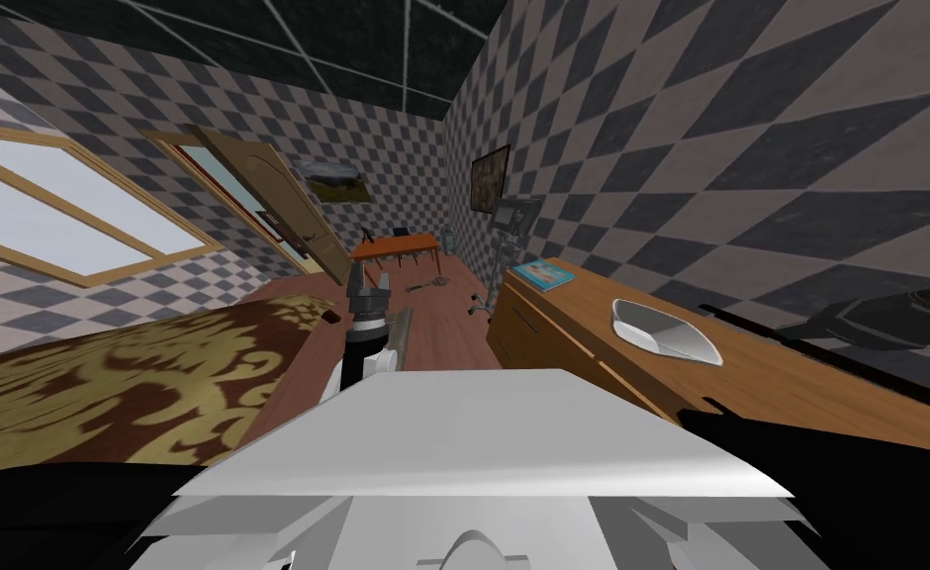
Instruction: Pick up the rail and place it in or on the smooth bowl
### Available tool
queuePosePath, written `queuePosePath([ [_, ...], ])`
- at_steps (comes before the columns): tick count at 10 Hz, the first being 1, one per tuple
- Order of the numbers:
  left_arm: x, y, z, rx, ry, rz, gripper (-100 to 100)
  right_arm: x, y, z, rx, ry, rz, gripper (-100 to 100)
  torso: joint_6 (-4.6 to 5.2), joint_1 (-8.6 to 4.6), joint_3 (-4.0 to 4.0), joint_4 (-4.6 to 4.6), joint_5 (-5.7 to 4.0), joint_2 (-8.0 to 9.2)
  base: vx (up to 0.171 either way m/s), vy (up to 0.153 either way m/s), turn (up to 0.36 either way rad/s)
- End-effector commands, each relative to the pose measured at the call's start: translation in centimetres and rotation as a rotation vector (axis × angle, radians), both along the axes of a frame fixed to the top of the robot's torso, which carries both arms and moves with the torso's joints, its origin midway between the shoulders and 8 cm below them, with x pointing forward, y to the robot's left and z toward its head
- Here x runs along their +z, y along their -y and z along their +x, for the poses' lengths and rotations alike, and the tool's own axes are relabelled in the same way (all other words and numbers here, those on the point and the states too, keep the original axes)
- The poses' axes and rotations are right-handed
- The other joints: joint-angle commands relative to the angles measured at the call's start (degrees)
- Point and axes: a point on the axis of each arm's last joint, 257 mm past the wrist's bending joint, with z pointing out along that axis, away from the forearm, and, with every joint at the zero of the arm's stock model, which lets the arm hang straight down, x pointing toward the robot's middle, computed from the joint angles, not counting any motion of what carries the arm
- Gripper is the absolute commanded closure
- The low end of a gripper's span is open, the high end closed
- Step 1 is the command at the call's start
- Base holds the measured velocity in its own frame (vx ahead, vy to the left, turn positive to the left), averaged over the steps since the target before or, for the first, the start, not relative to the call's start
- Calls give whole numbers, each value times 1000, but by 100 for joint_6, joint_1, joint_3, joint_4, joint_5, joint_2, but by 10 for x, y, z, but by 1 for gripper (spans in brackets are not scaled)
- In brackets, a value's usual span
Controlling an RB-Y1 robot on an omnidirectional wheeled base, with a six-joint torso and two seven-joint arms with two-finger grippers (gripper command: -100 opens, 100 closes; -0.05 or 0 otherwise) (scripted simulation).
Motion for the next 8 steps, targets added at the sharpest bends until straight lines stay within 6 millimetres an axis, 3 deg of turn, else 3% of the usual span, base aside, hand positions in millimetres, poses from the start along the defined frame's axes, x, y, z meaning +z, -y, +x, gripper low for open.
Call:
queuePosePath([
  [1, 0, 0, 0, 0, 0, 0, 0, 6, -6, -5, 2, -7, 16, 100, 0, 0, 0, 0, 0, 0, 161, 36, -24],
  [8, 0, 0, 0, 0, 0, 0, 0, 0, -52, -21, 93, -79, 143, 100, -4, -7, -11, -6, -8, -15, 144, 32, -40],
])
